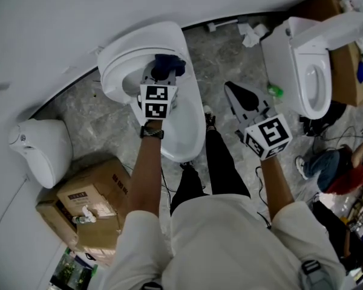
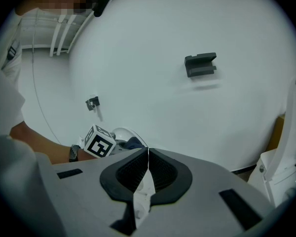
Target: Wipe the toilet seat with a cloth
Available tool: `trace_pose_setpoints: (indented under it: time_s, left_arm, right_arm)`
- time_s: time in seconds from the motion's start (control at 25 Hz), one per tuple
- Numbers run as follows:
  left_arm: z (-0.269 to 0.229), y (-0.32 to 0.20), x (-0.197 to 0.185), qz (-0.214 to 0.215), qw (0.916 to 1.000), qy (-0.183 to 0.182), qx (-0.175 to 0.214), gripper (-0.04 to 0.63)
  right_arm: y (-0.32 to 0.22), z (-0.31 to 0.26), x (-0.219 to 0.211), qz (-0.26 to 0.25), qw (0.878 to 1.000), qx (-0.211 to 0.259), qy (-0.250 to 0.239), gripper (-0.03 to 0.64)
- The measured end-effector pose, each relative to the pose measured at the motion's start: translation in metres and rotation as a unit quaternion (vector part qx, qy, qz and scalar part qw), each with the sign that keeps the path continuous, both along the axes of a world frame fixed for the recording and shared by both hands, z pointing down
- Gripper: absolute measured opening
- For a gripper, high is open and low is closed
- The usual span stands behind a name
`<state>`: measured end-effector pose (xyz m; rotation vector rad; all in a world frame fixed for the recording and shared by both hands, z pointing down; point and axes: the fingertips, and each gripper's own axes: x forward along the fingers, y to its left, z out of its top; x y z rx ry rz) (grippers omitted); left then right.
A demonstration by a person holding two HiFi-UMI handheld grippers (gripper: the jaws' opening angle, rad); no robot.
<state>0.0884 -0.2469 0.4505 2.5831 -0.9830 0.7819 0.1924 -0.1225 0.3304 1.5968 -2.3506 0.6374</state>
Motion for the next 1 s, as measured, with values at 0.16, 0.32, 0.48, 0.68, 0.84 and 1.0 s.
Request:
trace_pose_setpoints:
  time_s: [0.16, 0.32, 0.48, 0.68, 0.84, 1.0]
  left_arm:
    - [0.011, 0.004, 0.008, -0.011, 0.9999, 0.009, -0.007, 0.046]
    - [0.024, 0.009, 0.012, -0.021, 0.9995, 0.018, -0.016, 0.048]
    - [0.022, 0.009, 0.011, -0.039, 0.9986, 0.036, -0.005, 0.048]
    - [0.036, 0.021, 0.016, -0.044, 0.9981, 0.042, 0.001, 0.046]
    - [0.062, 0.028, 0.014, -0.068, 0.9967, 0.043, -0.011, 0.046]
    - [0.074, 0.028, 0.020, -0.083, 0.9952, 0.052, -0.002, 0.046]
  right_arm:
    - [0.001, 0.002, 0.005, 0.008, 1.000, 0.003, 0.001, 0.029]
    - [0.005, 0.006, 0.012, 0.015, 1.000, -0.004, -0.003, 0.029]
    - [0.011, 0.016, 0.017, 0.021, 1.000, -0.013, -0.008, 0.029]
    - [0.022, 0.032, 0.015, 0.023, 0.999, -0.026, -0.013, 0.029]
    - [0.028, 0.041, 0.013, 0.013, 0.999, -0.030, -0.006, 0.029]
    - [0.036, 0.048, 0.017, 0.012, 0.999, -0.034, -0.001, 0.029]
